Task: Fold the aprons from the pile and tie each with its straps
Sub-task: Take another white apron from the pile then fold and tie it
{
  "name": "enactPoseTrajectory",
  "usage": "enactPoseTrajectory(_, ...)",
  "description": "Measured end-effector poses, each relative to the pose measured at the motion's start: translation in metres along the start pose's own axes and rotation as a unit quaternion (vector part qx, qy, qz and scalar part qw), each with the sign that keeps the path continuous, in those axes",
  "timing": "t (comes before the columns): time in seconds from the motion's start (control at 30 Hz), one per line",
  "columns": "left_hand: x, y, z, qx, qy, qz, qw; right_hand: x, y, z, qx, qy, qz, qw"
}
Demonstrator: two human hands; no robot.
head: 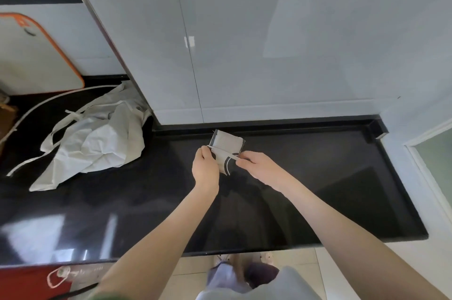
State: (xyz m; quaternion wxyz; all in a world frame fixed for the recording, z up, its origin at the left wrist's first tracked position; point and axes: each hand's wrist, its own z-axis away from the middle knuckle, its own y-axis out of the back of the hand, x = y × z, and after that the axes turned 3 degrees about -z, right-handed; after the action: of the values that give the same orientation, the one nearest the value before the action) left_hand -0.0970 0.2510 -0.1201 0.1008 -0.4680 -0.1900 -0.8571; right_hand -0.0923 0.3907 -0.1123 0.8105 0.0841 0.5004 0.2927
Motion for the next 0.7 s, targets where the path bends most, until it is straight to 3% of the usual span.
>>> enactPoseTrajectory(0.17, -0.023, 0.019, -0.014, 0.008, 0.016, -0.042, 0.999, 0.004, -0.024, -0.019, -0.03, -0.059, -0.099, 0.993)
enactPoseTrajectory(0.3, -0.048, 0.037, -0.019, 0.009, -0.045, -0.253, 0.966, 0.024, -0.036, -0.031, -0.067, -0.085, -0.08, 0.991)
enactPoseTrajectory(0.4, -0.06, 0.043, -0.022, 0.032, -0.309, -0.405, 0.86, 0.034, -0.04, -0.042, -0.084, -0.098, -0.026, 0.991)
enactPoseTrajectory(0.47, -0.053, 0.038, -0.027, -0.09, -0.452, -0.491, 0.739, 0.04, -0.042, -0.05, -0.096, -0.087, 0.042, 0.991)
enactPoseTrajectory(0.53, -0.045, 0.028, -0.036, -0.224, -0.506, -0.558, 0.619, 0.042, -0.043, -0.059, -0.11, -0.078, 0.117, 0.984)
enactPoseTrajectory(0.6, -0.041, 0.016, -0.047, -0.305, -0.436, -0.583, 0.613, 0.043, -0.042, -0.062, -0.107, -0.081, 0.148, 0.98)
enactPoseTrajectory(0.7, -0.048, -0.001, -0.057, -0.349, -0.328, -0.55, 0.684, 0.048, -0.04, -0.063, -0.086, -0.09, 0.155, 0.98)
